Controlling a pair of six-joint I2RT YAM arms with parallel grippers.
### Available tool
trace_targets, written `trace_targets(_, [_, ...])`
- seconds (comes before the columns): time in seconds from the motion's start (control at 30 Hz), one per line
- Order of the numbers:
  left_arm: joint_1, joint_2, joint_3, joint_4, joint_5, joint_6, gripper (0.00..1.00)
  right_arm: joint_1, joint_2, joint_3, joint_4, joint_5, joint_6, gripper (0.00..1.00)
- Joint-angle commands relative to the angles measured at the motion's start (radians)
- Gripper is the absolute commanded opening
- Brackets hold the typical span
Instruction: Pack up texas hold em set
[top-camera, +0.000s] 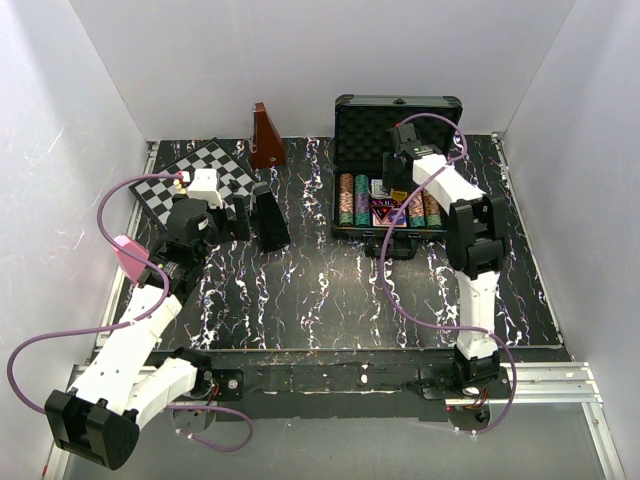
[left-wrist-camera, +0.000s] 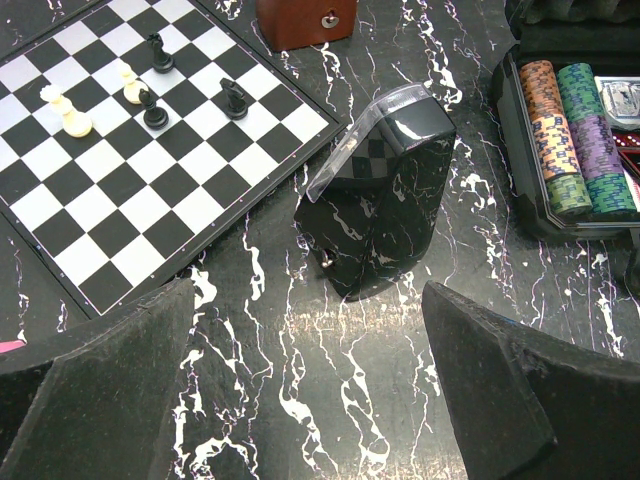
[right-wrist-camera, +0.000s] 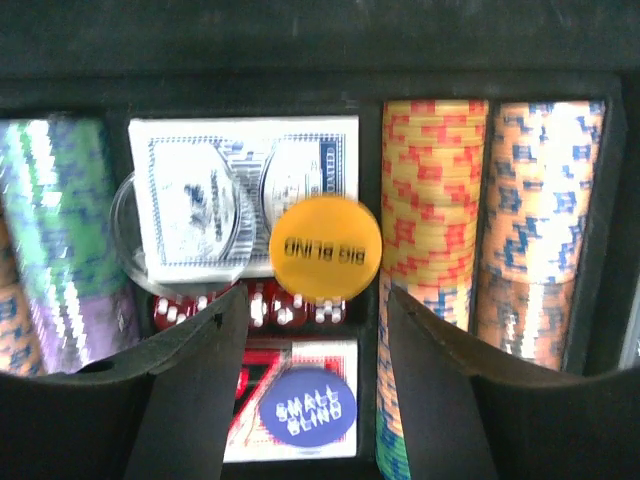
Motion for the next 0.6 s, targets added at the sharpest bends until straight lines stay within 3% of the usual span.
trace_targets(0.0, [-0.002, -0.007, 0.005, 0.002, -0.019, 0.009, 0.98, 0.012, -0.209, -0.074, 0.084, -0.07, -0.026, 0.64])
trace_targets(0.27, [-0.002, -0.005, 0.005, 0.002, -0.016, 0.006, 0.98, 0.007, -0.396, -0.143, 0.144, -0.152, -0.096, 0.69])
trace_targets(0.57, [-0.002, -0.016, -0.001, 0.003, -0.019, 0.013, 0.98, -0.1, -0.446, -0.077, 0.271, -0.551, -0.081, 0.73])
